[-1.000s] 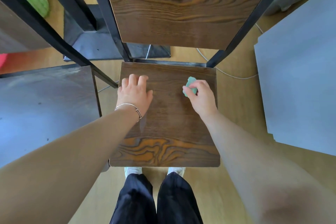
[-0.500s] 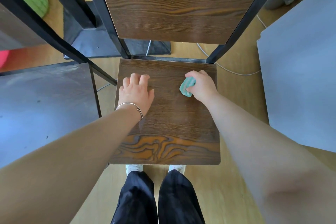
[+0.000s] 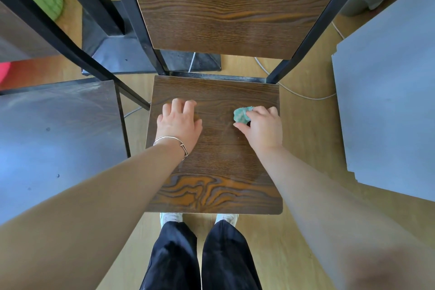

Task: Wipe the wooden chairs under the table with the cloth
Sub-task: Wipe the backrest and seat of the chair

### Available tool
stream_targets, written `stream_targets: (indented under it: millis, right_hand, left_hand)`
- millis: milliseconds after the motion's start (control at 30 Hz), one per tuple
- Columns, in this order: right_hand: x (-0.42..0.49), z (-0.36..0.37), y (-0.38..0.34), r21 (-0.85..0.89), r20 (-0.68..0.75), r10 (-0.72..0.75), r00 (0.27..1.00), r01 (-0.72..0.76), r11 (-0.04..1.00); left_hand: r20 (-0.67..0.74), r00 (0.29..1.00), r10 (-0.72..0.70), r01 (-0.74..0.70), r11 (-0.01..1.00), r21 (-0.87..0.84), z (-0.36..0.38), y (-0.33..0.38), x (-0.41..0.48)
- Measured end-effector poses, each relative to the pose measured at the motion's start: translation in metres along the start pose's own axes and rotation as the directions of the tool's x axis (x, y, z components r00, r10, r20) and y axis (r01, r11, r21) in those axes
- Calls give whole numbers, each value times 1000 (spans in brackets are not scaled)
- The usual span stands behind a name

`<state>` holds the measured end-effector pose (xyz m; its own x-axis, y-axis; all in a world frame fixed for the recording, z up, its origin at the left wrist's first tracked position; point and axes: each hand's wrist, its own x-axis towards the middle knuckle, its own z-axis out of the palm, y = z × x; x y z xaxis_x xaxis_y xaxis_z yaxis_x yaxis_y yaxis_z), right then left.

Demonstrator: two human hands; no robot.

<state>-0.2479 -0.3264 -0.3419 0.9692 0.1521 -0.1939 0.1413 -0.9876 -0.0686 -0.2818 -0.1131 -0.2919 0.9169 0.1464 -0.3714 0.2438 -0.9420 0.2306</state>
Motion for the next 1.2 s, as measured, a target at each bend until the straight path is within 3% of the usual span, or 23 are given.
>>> stream_targets:
  millis: [133,233,367,500,833,1200]
  right_hand:
    - [2,0,-11,17,18,62,998,-62,998]
    - [1,0,-11,209,13,76,997,-77,975]
    - [6,-5,-1,476,58,110,992,-124,871]
    - [14,-14,0,583,39,144,989,-140,800]
    - [39,-14,-3,434,-43,40,998,-17,901]
    - [32,4,-12,329,-40,48,998,-32,944]
  left_hand:
    - [11,1000,5,-5,1000,6,1,3,-1]
    - [8,1000,7,-7,1000,13,0,3,0]
    - [-5,1000,13,-13,1000,17,-1,2,3]
    - [-16,1000,16,-16,1000,11,-2,2,8]
    - [-12,1000,19,-19,1000,18,-1,10,22]
    - [0,1000,9,-9,1000,5,2,9,28]
